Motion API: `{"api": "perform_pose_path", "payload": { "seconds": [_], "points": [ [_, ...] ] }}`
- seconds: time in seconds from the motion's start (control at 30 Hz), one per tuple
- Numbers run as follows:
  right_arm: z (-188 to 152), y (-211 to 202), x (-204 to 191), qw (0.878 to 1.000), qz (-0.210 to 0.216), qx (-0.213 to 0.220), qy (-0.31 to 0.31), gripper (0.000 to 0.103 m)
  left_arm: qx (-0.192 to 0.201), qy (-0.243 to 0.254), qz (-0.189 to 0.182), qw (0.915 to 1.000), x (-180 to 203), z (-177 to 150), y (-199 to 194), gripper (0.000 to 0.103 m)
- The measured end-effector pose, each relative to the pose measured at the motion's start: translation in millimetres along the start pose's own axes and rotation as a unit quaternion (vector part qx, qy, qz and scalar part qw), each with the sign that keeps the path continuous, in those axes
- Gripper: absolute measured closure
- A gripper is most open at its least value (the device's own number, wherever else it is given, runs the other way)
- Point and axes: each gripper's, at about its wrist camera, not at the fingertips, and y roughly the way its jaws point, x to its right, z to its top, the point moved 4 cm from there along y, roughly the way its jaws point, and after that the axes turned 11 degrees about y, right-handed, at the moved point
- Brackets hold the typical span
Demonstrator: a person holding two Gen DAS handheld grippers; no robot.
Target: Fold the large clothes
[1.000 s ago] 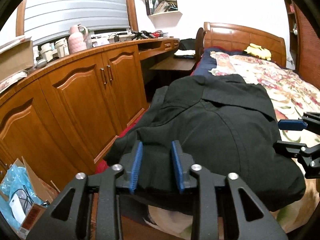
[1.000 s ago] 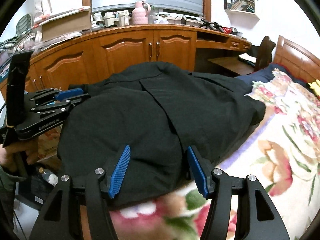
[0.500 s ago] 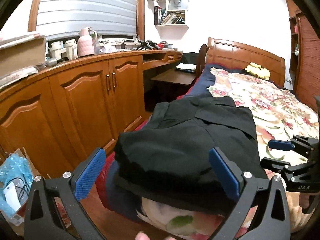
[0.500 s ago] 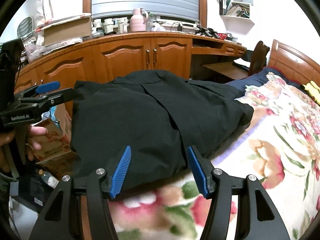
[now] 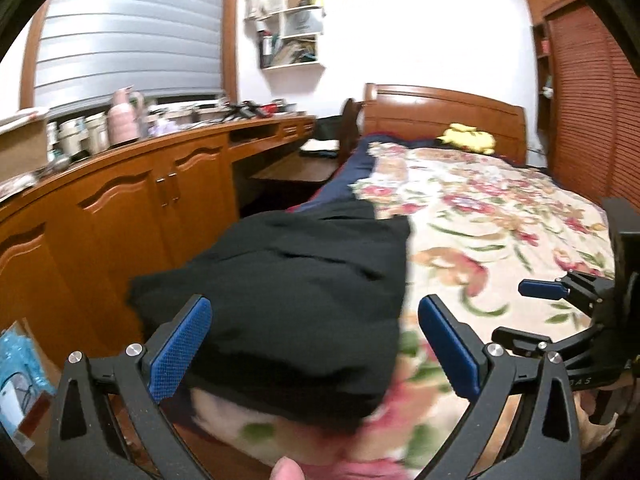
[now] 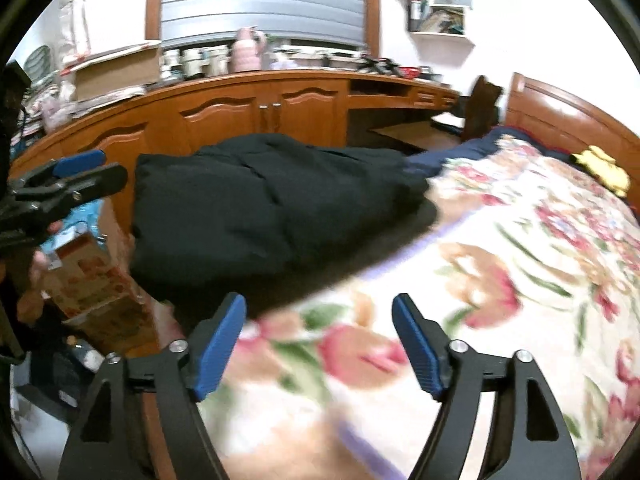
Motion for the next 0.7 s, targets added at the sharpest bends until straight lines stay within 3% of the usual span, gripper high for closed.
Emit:
{"api": "perform_pose_path", "payload": {
  "seconds": [0.07,0.4,0.7],
  "points": [
    [-5.9,-11.3,17.4,1.0,-0.02,0.007,0.014,0.015,0.005,0.01,-0.015,0.9998,22.1,6.4,1.0,0.0],
    [-39.9,-73.3,102.4,0.99,-0.11,0.037,0.079,0.015,0.007,0.043,-0.105,0.9935,132.0,22.5,13.0,0.0],
    [-73.3,-132.2,144.3,0.978,-0.164,0.054,0.116,0.015,0.001,0.074,-0.149,0.9861,220.3,26.4,19.1,0.0]
  ]
}}
